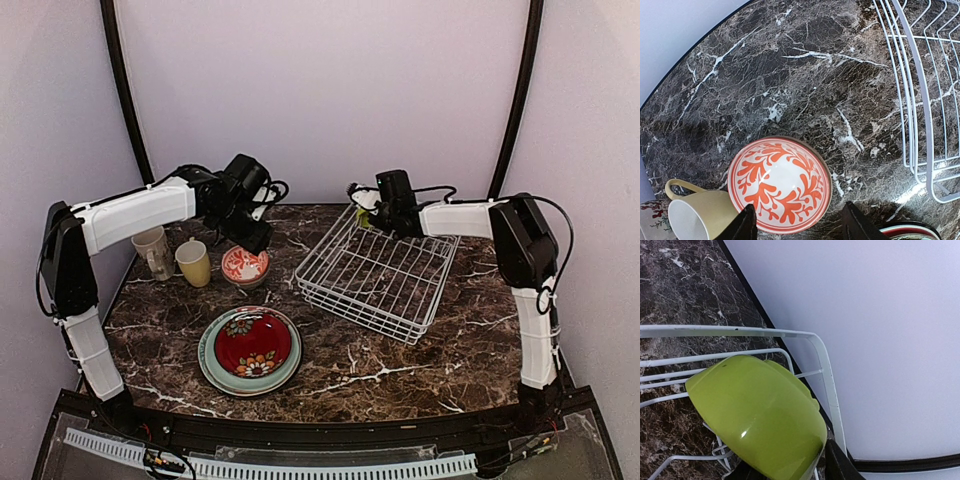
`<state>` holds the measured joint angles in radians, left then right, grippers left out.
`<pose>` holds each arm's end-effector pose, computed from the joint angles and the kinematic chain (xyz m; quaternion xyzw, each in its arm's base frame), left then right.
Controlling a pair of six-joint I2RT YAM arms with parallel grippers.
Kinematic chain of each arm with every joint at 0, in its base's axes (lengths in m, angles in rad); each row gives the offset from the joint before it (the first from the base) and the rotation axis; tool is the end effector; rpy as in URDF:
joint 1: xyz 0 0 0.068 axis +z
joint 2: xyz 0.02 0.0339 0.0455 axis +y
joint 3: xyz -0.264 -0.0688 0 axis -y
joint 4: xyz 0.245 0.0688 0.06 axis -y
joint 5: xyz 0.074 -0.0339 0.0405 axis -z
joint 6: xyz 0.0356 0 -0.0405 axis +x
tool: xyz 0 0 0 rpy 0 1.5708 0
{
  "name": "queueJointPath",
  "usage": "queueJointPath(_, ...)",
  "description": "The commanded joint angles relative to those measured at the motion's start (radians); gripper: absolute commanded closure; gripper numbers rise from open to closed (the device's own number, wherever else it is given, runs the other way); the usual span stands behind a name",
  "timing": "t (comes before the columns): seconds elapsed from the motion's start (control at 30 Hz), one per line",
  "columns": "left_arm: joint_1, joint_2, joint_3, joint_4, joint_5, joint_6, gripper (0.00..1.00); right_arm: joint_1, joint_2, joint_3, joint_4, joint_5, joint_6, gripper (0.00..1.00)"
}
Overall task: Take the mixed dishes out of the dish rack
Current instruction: Grab the bowl from the dish rack.
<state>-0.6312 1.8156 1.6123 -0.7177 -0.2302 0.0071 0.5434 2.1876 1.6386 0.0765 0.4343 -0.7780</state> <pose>0.3292 -0.2305 0.2924 0.2606 0.9054 0.0062 0.3352 0.4423 0.2497 0.2038 -0.4224 0.7267 -0.2422 0.4847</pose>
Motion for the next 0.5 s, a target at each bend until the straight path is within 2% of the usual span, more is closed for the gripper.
queueJointPath(0.0, -0.001, 0.007, -0.02, 0.006, -0.018, 0.011, 0.43, 0.001, -0.002, -0.02, 0.124, -0.049, -0.097, 0.64)
queueJointPath(0.17, -0.001, 0.016, -0.022, 0.009, -0.022, 0.013, 0.43, 0.001, -0.005, -0.049, 0.156, -0.095, -0.124, 0.69)
queueJointPath(0.47, -0.001, 0.035, -0.023, 0.011, -0.018, 0.013, 0.43, 0.003, 0.032, -0.054, 0.212, -0.082, -0.217, 0.79)
